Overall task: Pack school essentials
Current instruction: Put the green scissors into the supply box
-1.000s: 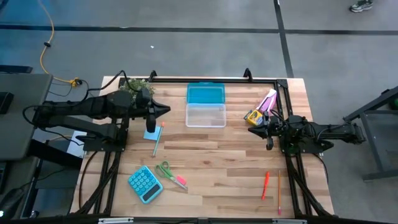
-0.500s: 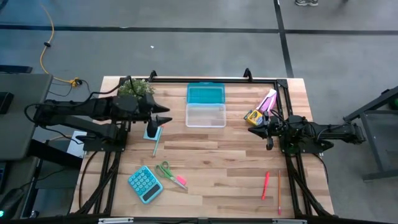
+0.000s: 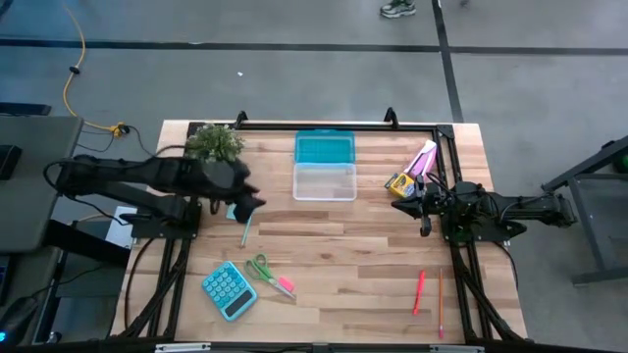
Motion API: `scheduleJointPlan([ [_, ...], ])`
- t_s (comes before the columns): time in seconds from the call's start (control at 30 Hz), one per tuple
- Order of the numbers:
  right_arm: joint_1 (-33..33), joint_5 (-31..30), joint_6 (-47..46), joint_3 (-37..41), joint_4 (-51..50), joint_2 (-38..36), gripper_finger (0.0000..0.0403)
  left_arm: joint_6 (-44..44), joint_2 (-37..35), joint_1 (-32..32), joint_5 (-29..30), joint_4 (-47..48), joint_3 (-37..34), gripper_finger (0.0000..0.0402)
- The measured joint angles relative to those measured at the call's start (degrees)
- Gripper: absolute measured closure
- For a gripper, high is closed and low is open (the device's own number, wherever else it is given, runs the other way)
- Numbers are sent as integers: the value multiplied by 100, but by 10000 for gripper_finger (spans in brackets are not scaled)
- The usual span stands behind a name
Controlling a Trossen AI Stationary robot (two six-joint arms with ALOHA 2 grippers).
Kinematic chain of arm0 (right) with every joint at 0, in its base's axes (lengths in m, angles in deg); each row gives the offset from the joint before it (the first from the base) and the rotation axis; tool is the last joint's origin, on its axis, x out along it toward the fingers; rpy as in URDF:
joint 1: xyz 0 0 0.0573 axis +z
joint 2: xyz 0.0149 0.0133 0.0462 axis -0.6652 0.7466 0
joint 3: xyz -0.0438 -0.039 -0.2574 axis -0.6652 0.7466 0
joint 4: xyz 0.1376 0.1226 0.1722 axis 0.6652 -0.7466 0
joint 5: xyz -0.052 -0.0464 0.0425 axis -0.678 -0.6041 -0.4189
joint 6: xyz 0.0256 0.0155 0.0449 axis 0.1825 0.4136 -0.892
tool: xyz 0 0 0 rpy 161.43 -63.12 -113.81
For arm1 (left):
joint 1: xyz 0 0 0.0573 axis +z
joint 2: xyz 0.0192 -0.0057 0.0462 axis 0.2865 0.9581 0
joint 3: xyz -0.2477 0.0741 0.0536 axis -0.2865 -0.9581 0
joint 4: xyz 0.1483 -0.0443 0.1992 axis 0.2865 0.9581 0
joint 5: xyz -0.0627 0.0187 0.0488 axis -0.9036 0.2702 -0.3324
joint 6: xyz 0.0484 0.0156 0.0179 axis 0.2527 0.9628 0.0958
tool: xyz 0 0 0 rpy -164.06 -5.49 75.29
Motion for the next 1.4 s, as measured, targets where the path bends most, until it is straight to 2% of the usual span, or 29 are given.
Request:
scheduleJointPlan([
  [0.17,-1,1,0,0,2,0,403,-1161,793,-402,-39,976,0,172],
  [0.33,-2,1,0,1,2,0,403,-2130,1639,-658,-32,1355,0,172],
  [0.5,0,0,0,0,2,0,403,-2430,2435,-725,-324,1526,-8,172],
  [0.63,-1,0,0,1,2,0,403,-2383,2841,-722,-706,1023,-372,172],
  [0.73,0,1,0,0,2,0,403,-2468,2941,-624,-840,743,-578,172],
  [0.87,0,0,0,1,2,0,403,-2546,2943,-514,-632,571,-716,172],
  [1.03,0,2,0,2,2,0,403,-2564,2941,-368,-643,342,-856,172],
  [1.27,-2,2,0,0,2,0,403,-2679,2941,-367,-601,227,-918,174],
  [1.4,0,0,0,0,0,0,403,-2675,2929,-410,-776,39,-918,184],
])
